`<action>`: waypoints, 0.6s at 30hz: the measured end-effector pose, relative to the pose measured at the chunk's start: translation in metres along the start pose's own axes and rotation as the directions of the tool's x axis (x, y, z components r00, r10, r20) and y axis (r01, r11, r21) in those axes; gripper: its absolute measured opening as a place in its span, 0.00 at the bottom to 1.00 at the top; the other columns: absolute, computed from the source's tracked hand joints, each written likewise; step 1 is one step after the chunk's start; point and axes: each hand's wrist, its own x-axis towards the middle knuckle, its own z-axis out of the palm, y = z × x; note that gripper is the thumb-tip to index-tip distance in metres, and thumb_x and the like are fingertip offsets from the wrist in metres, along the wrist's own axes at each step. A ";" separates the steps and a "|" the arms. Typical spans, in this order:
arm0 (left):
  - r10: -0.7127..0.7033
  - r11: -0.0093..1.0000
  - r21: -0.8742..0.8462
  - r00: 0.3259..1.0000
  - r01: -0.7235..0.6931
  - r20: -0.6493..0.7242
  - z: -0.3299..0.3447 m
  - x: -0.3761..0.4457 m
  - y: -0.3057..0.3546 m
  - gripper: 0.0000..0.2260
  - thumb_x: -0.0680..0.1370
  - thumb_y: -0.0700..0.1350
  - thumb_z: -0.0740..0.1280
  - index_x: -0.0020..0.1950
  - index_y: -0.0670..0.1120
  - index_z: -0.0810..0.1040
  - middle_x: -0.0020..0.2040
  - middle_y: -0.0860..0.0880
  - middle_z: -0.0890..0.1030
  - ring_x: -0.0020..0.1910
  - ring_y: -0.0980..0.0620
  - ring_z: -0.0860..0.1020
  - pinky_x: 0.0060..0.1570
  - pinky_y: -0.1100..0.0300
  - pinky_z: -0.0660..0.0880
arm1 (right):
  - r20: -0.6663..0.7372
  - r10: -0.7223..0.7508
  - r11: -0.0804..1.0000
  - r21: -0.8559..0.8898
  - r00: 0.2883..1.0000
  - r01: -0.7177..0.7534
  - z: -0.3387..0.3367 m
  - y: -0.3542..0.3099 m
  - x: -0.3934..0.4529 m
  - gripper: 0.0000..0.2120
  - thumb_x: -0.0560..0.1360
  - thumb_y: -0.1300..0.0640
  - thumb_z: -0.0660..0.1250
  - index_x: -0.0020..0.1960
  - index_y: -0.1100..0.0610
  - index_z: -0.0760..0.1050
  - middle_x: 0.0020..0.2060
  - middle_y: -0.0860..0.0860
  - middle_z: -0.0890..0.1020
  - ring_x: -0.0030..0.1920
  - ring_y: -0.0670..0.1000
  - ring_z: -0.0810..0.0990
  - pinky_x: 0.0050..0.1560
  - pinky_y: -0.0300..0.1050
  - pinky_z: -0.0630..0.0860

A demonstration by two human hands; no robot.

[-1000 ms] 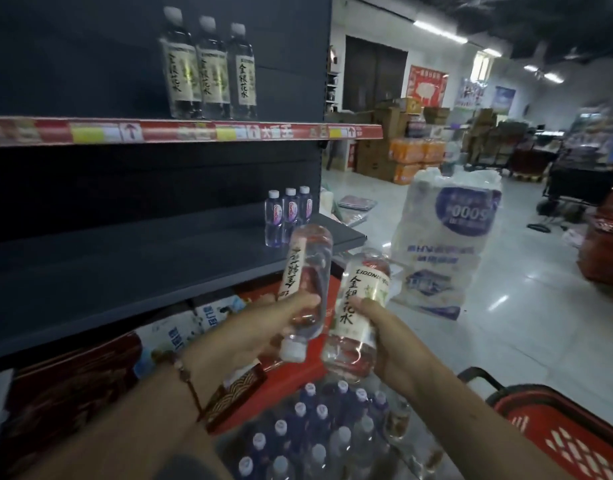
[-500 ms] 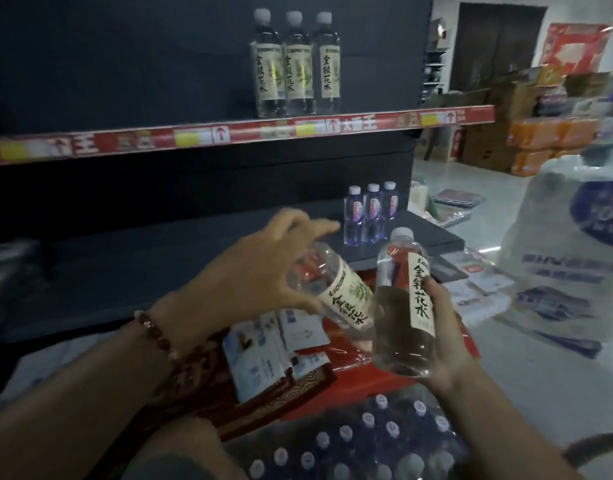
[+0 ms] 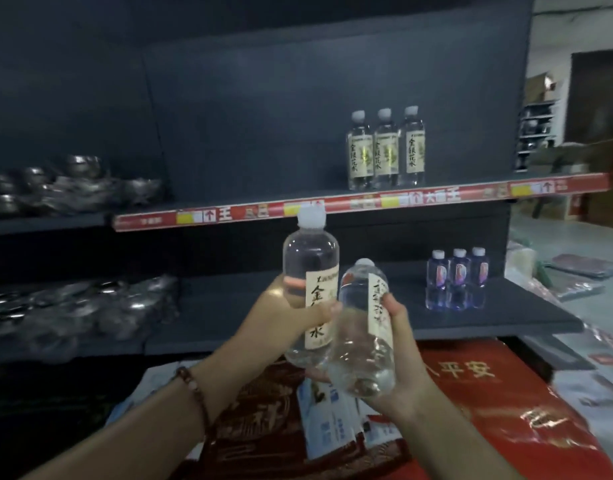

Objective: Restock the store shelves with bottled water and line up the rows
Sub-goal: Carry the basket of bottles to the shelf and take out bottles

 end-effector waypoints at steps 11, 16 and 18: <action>0.120 0.965 0.242 0.991 -0.102 -0.063 -0.090 0.073 0.044 0.13 0.71 0.59 0.77 0.46 0.52 0.83 0.40 0.60 0.86 0.39 0.62 0.84 0.46 0.57 0.80 | -0.205 -0.257 0.836 -0.537 0.944 0.111 0.075 -0.071 0.040 0.23 0.65 0.51 0.74 0.56 0.62 0.79 0.41 0.58 0.85 0.39 0.57 0.84 0.43 0.52 0.81; 0.208 0.909 0.372 0.978 -0.186 -0.018 -0.107 0.154 0.068 0.13 0.70 0.59 0.77 0.42 0.52 0.82 0.37 0.56 0.86 0.36 0.61 0.83 0.39 0.60 0.76 | -0.234 -0.413 0.781 -0.588 0.880 0.210 0.097 -0.128 0.086 0.15 0.77 0.53 0.69 0.57 0.62 0.78 0.44 0.59 0.86 0.41 0.57 0.86 0.47 0.54 0.83; 0.185 0.905 0.384 0.982 -0.184 0.034 -0.109 0.194 0.072 0.13 0.72 0.59 0.76 0.42 0.50 0.82 0.36 0.58 0.85 0.35 0.61 0.83 0.39 0.61 0.77 | -0.233 -0.450 0.767 -0.595 0.862 0.240 0.101 -0.151 0.112 0.18 0.77 0.53 0.68 0.61 0.64 0.77 0.47 0.61 0.85 0.44 0.59 0.85 0.53 0.57 0.82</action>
